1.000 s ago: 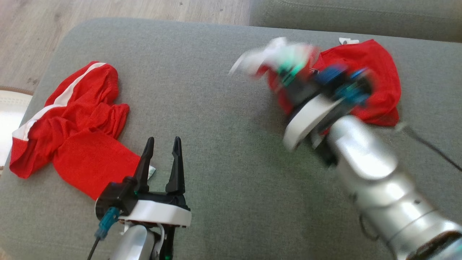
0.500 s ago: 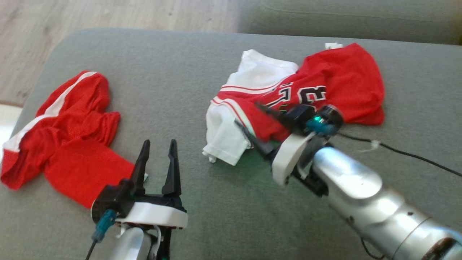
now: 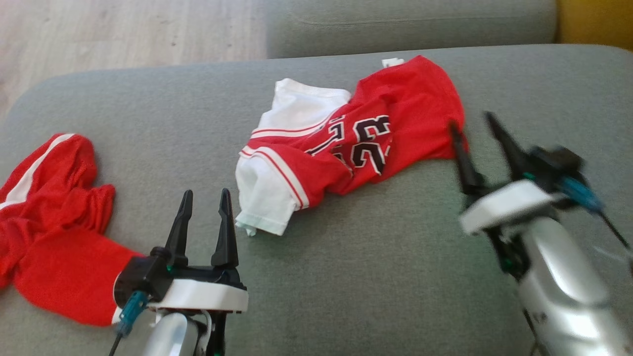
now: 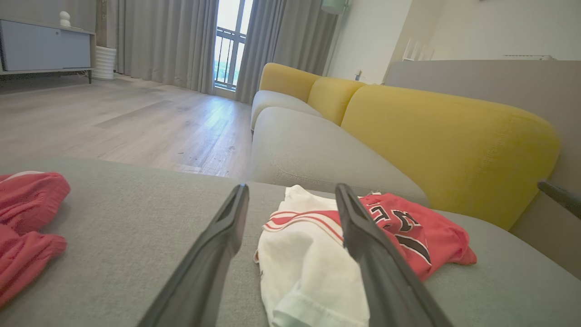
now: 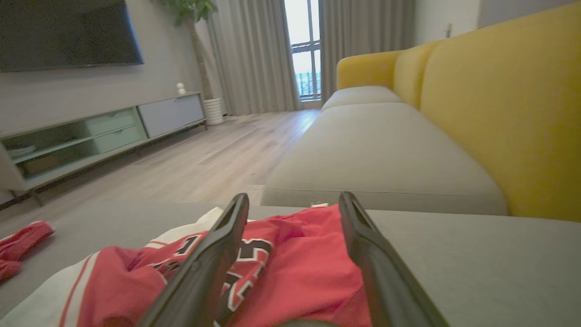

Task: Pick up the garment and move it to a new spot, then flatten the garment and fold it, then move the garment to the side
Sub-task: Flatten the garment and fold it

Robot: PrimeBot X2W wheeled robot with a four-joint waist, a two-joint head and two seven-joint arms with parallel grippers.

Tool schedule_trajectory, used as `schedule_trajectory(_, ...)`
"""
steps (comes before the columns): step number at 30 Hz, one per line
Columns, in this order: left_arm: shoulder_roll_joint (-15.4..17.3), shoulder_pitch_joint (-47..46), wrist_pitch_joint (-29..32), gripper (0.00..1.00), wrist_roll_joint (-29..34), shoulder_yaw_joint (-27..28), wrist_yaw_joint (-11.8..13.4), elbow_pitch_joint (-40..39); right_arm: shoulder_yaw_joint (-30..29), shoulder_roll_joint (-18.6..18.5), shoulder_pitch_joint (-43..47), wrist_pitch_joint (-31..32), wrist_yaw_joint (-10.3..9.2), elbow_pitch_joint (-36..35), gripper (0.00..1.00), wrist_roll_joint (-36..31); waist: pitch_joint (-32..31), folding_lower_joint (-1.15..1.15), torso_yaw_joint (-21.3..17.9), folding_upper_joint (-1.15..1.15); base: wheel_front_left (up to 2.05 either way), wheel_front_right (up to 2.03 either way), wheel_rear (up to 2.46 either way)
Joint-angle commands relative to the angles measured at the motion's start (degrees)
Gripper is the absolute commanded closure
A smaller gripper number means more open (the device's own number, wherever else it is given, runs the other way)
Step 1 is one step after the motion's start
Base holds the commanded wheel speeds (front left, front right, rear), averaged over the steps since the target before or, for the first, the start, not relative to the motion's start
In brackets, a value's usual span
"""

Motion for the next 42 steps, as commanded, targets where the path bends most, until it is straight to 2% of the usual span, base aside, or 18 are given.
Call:
schedule_trajectory(1, 0.17, -1.15, -0.55, 0.00, 0.44, 2.11, 0.03, -2.19, -2.33, 1.76, 1.97, -0.60, 0.43, -3.61, 0.00, -1.61, 0.14, 0.00, -0.86, 0.00, 0.00, 0.00, 0.00)
schedule_trajectory(2, 0.17, -1.15, -0.55, 0.00, 0.44, 2.11, 0.03, -2.19, -2.33, 1.76, 1.97, -0.60, 0.43, -3.61, 0.00, -1.61, 0.14, 0.00, -0.86, 0.00, 0.00, 0.00, 0.00)
schedule_trajectory(7, 0.17, -1.32, -0.55, 0.00, 0.83, 2.03, -0.37, -2.63, -11.21, 5.01, 9.53, 0.18, 0.43, -9.94, 0.00, -6.79, 0.86, 0.00, -1.81, 0.00, 0.00, 0.00, 0.00)
schedule_trajectory(12, 0.17, -2.16, -0.55, 0.00, 1.13, 1.89, -0.72, -3.18, -14.54, 6.58, 11.69, 2.45, 0.43, -14.85, 0.00, -9.45, 2.34, 0.00, -1.66, 0.00, 0.00, 0.00, 0.00)
schedule_trajectory(17, 0.17, -3.72, -0.55, 0.00, 1.18, 0.77, -1.13, -3.57, -17.93, 7.00, 8.70, 5.13, 0.43, -18.47, 0.00, -12.03, 5.45, 0.00, 0.16, 0.00, 0.00, 0.00, 0.00)
schedule_trajectory(21, 0.17, -5.04, -0.55, 0.00, 1.07, 0.08, -1.20, -3.35, -21.17, 7.12, 2.79, 10.08, 0.43, -18.84, 0.00, -14.81, 8.54, 0.00, 2.22, 0.00, 0.00, 0.00, 0.00)
schedule_trajectory(26, 0.17, -6.56, -0.55, 0.00, 0.36, -1.08, -1.45, -2.55, -27.40, 7.18, -5.25, 19.81, 0.43, -9.48, 0.00, -17.13, 10.98, 0.00, 5.54, 0.00, 0.00, 0.00, 0.00)
schedule_trajectory(28, 0.17, -7.07, -0.55, 0.00, -0.09, -1.71, -1.37, -2.32, -30.41, 7.19, -7.90, 21.85, 0.43, -5.02, 0.00, -16.52, 11.50, 0.00, 6.98, 0.00, 0.00, 0.00, 0.00)
schedule_trajectory(31, 0.17, -7.58, -0.55, 0.00, -0.51, -2.20, -1.11, -2.25, -31.32, 7.20, -10.74, 22.72, 0.43, 0.54, 0.00, -17.24, 12.29, 0.00, 8.41, 0.00, 0.00, 0.00, 0.00)
schedule_trajectory(34, 0.17, -7.90, -0.55, 0.00, -0.49, -2.41, -1.03, -2.05, -32.90, 7.21, -13.72, 23.79, 0.43, 6.00, 0.00, -15.19, 12.86, 0.00, 9.43, 0.00, 0.00, 0.00, 0.00)
schedule_trajectory(40, 0.17, -8.49, -0.55, 0.00, -0.90, -2.97, -0.94, -2.29, -32.73, 6.86, -18.35, 28.22, 0.43, 15.66, 0.00, -15.78, 13.94, 0.00, 10.80, 0.00, 0.00, 0.00, 0.00)
schedule_trajectory(41, 0.17, -8.58, -0.55, 0.00, -1.00, -3.11, -0.87, -2.35, -31.78, 6.65, -19.03, 29.03, 0.43, 16.90, 0.61, -15.59, 14.12, 0.00, 10.96, 0.00, 0.00, 0.00, 0.00)
schedule_trajectory(42, 0.17, -8.71, -0.55, 0.00, -1.13, -3.26, -0.80, -2.38, -30.49, 6.19, -19.63, 28.97, 0.43, 17.52, 1.00, -15.62, 14.27, 0.00, 11.13, 0.00, 0.00, 0.00, 0.00)
